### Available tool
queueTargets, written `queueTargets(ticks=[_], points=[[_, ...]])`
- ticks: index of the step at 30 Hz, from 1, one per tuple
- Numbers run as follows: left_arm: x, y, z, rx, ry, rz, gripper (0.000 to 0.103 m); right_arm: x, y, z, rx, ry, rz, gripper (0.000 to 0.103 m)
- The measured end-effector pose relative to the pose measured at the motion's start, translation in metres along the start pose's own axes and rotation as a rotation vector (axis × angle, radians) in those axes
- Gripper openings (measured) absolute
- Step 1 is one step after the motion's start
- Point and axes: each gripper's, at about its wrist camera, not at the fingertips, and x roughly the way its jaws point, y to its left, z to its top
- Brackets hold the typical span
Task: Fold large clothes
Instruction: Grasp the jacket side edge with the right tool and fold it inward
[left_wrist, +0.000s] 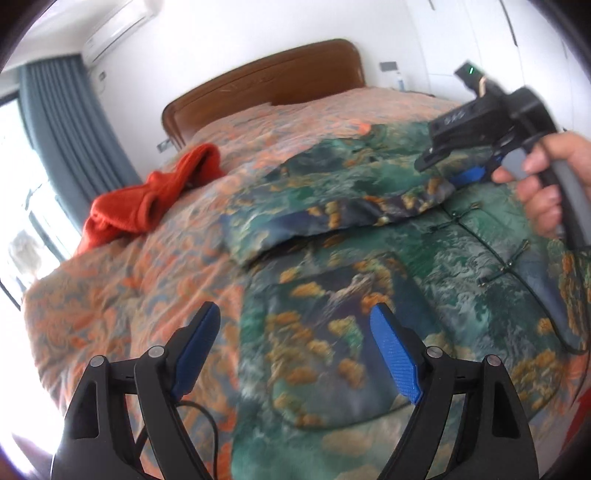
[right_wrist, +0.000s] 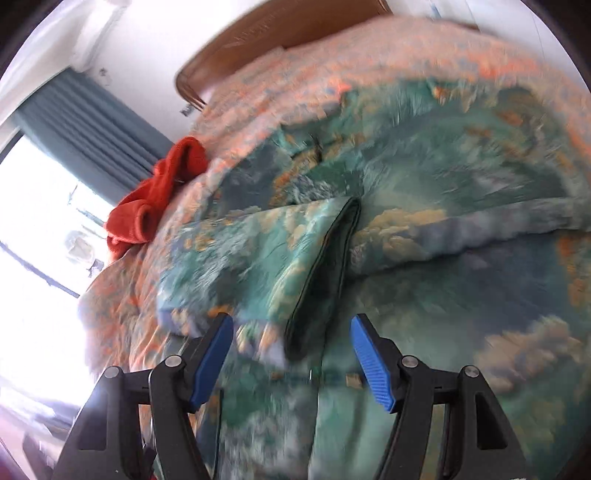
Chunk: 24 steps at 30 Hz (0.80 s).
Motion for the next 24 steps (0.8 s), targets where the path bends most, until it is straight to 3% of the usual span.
queueTargets(ticks=[2,3,4,5,7,10,15,21,24], points=[[-0.002,0.007,-0.009,-0.01,0.004,0.023,0.085,0.027,-0.002,0.007,0.055,0.038,-0.006,0.068],[-0.002,0.01,-0.013,-0.011,0.007,0.033,0.085,0.034,0.001,0.007,0.07,0.051,0.007,0.059],[-0.002,0.013,-0.017,-0.015,0.013,0.042,0.085,0.038,0.006,0.004,0.071,0.055,0.01,0.035],[-0.002,0.016,-0.02,-0.022,0.019,0.043,0.085,0.037,0.014,0.005,0.051,0.05,-0.015,0.024],[-0.003,0.021,-0.023,-0.044,0.03,0.031,0.085,0.028,0.034,0.007,-0.034,0.009,-0.045,0.019],[-0.007,0.025,-0.02,-0.07,0.031,0.007,0.085,0.008,0.067,0.026,-0.216,-0.104,-0.111,0.019],[-0.007,0.018,-0.004,-0.089,0.007,-0.025,0.087,0.007,0.074,0.079,-0.313,-0.197,-0.208,0.019],[0.008,0.012,0.0,-0.081,0.044,-0.034,0.087,0.055,0.038,0.097,-0.283,-0.133,-0.314,0.02],[0.018,0.013,-0.001,-0.072,0.074,-0.034,0.088,0.068,0.018,0.092,-0.217,-0.111,-0.317,0.038]])
